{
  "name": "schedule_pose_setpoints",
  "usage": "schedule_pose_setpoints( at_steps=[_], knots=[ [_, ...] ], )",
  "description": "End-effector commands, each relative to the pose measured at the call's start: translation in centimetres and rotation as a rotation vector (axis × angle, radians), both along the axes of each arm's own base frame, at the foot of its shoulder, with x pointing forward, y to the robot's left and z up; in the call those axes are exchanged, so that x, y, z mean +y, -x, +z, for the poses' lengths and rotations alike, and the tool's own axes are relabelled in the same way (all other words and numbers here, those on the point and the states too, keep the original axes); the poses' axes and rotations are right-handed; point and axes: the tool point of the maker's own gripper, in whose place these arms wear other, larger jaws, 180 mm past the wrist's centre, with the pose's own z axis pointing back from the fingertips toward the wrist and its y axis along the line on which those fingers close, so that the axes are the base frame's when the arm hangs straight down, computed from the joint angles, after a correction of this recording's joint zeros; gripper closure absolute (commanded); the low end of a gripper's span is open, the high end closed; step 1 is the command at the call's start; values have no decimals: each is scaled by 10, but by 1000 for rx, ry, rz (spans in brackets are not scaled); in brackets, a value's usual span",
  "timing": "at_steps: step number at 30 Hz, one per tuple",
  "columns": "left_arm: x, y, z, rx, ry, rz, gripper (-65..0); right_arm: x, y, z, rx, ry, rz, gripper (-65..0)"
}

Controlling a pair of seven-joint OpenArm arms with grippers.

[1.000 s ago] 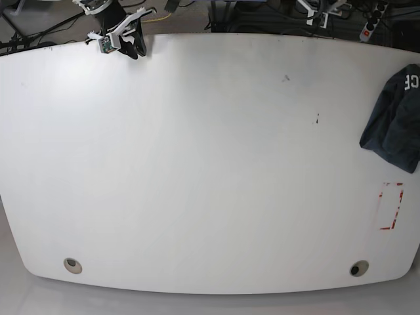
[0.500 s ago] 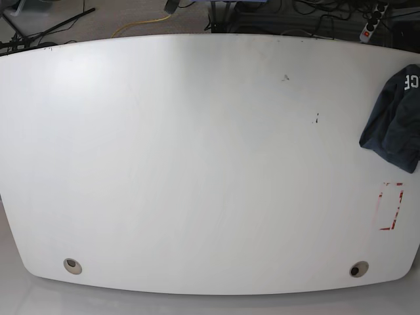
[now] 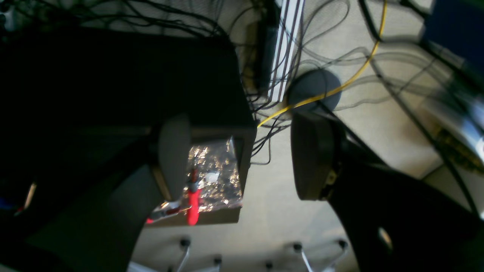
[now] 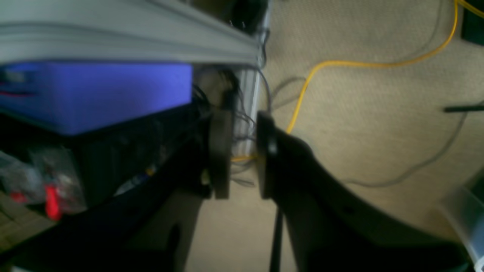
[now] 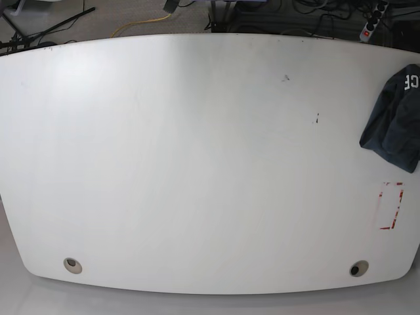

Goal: Fold the T-shirt properly

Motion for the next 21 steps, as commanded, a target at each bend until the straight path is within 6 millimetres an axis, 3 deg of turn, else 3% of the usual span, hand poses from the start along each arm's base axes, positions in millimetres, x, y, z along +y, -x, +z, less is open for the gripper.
schedule_pose_setpoints(
  at_steps=[1,6,13,21],
  knots=[
    [17,10,-9,45,-46,27,-379,0,7,-11,27,12,-1,-114],
    [15,-5,-37,101,-34,73,-381,0,4,-43,106,42,-13,-114],
    [12,-28,-57,102,-56,19,-382,-4,-18,-63,147,48,-22,-114],
    [8,-48,-66,117,-56,20,-382,-33,-42,-78,188,99,-43,-114]
  ],
)
